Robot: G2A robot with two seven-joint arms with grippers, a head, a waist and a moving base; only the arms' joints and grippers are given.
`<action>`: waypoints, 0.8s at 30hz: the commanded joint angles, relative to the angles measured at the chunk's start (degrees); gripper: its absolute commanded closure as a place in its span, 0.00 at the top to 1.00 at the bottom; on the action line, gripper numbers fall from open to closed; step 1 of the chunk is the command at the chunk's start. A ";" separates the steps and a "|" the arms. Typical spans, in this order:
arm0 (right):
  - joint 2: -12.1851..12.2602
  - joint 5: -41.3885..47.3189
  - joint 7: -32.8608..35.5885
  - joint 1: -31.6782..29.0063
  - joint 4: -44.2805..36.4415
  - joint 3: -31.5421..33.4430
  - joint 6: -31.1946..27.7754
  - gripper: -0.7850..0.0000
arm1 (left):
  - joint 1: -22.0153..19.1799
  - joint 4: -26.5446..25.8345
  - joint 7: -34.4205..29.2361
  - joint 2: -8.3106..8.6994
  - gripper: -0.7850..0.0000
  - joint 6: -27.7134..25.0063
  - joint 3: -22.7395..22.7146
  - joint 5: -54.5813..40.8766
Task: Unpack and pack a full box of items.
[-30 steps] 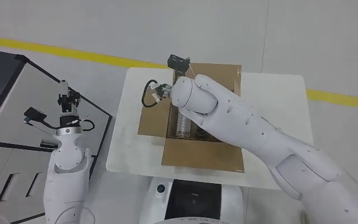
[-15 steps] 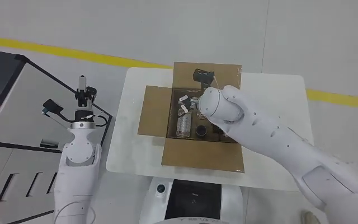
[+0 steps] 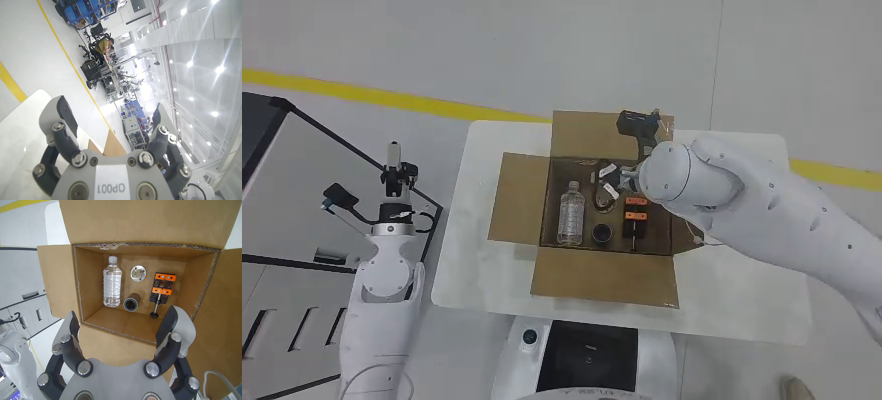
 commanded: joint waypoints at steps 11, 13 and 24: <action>-1.04 -1.48 -1.88 -1.35 0.62 -1.61 -0.58 1.00 | 0.26 -0.95 0.77 -0.15 1.00 0.31 0.38 0.77; -1.87 -0.87 -2.45 -1.53 1.19 -1.46 -0.66 1.00 | 0.26 -0.95 0.77 -0.15 1.00 0.31 0.38 0.77; -3.68 0.69 -0.10 -1.58 4.67 -1.80 -3.86 1.00 | 0.26 -0.95 0.77 -0.15 1.00 0.31 0.38 0.77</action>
